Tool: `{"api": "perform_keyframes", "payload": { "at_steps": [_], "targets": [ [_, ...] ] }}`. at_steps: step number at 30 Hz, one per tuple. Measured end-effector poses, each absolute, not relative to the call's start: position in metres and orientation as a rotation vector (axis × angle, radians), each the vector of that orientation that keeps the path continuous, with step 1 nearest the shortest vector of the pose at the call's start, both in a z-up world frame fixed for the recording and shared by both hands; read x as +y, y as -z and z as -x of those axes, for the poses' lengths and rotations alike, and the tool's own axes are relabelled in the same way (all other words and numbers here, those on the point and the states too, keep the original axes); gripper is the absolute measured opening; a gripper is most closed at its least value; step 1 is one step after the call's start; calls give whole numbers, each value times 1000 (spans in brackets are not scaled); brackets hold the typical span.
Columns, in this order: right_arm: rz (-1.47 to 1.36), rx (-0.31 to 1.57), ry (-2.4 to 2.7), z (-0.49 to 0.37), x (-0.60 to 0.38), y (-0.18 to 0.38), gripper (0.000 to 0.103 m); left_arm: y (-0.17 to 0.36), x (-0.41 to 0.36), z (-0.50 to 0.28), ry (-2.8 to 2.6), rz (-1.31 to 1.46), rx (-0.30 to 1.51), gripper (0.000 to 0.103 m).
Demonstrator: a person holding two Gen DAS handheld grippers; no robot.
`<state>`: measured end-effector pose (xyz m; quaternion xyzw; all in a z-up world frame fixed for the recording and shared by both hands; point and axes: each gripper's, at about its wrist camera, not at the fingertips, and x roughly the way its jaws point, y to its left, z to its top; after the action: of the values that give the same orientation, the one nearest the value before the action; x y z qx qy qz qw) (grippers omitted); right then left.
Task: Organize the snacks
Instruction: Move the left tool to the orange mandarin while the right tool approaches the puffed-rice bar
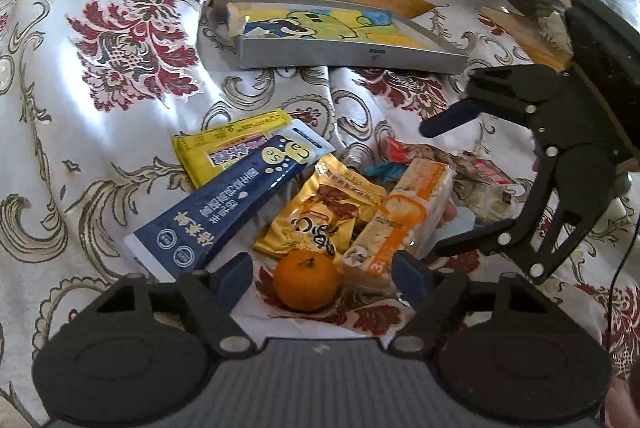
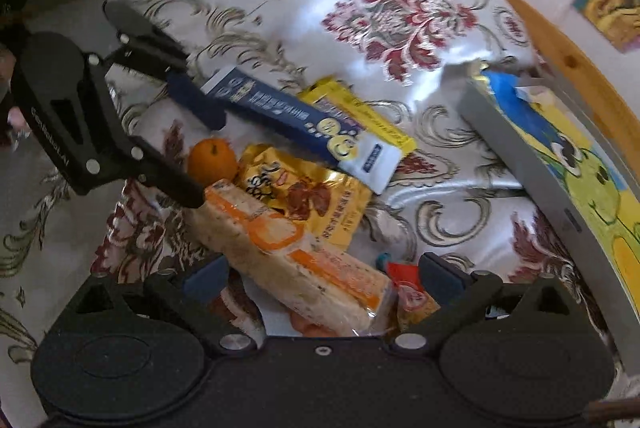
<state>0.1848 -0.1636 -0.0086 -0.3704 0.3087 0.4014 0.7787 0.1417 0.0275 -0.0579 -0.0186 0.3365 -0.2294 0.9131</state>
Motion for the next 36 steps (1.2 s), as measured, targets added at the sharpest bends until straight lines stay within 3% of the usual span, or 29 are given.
{"api": "perform_keyframes", "payload": {
  "at_steps": [8,20,25,31,36],
  "targets": [
    [872,678,-842,-179,-149,26,99,63,30,-145,464,74,726,77],
    [913,651,-761,-162,-158,28,77,61,41,-150,443,175,754,70],
    [907,654,-711,-151,-160,27,68,61,44,-152,438,199,753,62],
    [838,723,-672,-142,-168,25,56,61,42,-150,430,187,755,58],
    [783,747,-666,-136,-171,25,56,62,42,-150,427,187,755,58]
  ]
}}
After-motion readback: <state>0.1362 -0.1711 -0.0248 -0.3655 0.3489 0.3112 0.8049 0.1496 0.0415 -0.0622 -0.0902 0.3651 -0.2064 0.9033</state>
